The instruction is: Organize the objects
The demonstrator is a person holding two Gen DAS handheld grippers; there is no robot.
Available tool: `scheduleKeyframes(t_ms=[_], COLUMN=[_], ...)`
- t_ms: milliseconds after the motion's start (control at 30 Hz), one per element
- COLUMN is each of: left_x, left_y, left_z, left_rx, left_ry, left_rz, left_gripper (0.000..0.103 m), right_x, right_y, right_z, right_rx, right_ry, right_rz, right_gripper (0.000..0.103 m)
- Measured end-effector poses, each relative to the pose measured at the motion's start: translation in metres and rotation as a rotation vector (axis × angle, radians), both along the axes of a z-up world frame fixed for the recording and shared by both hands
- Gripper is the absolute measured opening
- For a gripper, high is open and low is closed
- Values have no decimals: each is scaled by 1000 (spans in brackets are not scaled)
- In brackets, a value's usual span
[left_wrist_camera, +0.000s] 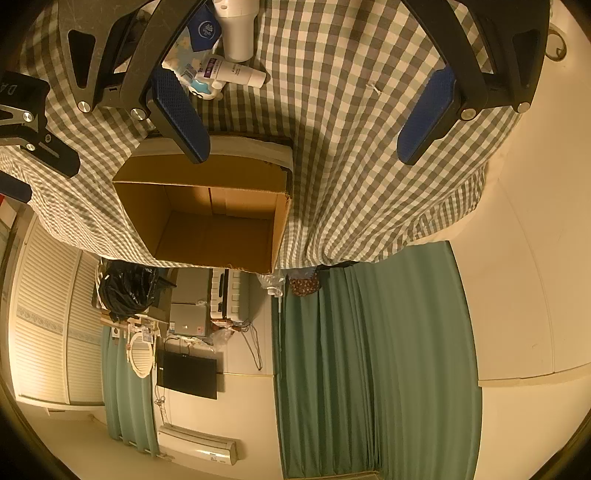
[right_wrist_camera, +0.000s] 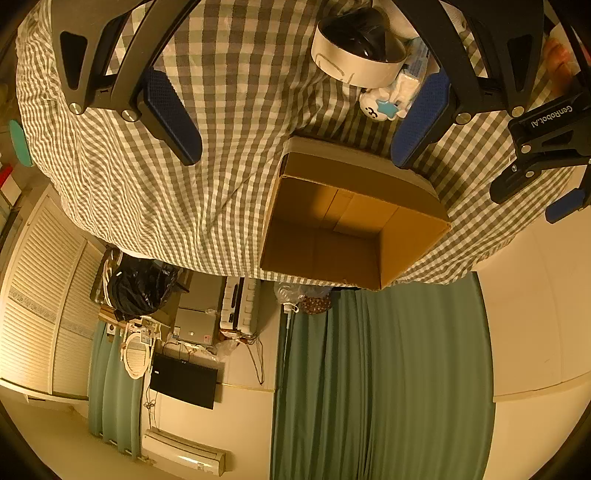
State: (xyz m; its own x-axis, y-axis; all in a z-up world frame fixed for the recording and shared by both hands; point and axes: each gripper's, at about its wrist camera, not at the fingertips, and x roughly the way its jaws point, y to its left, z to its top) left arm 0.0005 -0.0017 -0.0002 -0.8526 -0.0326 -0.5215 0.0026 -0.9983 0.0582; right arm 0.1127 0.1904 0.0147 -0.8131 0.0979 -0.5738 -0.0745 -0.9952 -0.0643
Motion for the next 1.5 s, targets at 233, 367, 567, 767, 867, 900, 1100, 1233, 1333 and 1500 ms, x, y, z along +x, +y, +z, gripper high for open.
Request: scheduleKeyframes(t_ms=[233,367,567,767,867,900,1100,1233,1333,1500], left_x=[1,2,3,2,2,2,2,4,6,8], left_y=[2,3,3,4,5,5,3,2,2,1], left_z=[0,0,0,0,0,0,0,3,5,7], left_rx=[-2,-2,-4,-8,-6,-5,2,2,3,10], left_ry=[4,6,4,-3,-2,-2,-4,2,7,6], left_rz=[-8,-12,-13,-16,-17,-18,-24,-22,-19,-19], left_gripper=[103,103,103,103,103,103,103,103,103,103], right_x=[0,0,0,0,0,0,2,5,7,11], right_y=[0,0,0,-1,-1,-1,-2,-3,-4,-1], right_z=[0,0,0,-1,-1,-1,0,5,9,16], right_rx=[-2,-4,-6,-7,-7,-8,-7,-2,-2,-4], right_ry=[-1,-2,-1,-5,-6,-6,-5,5,11,21], right_rz=[3,6,12,14,16,18,23,21,26,27], right_gripper=[103,103,103,103,103,103,103,103,103,103])
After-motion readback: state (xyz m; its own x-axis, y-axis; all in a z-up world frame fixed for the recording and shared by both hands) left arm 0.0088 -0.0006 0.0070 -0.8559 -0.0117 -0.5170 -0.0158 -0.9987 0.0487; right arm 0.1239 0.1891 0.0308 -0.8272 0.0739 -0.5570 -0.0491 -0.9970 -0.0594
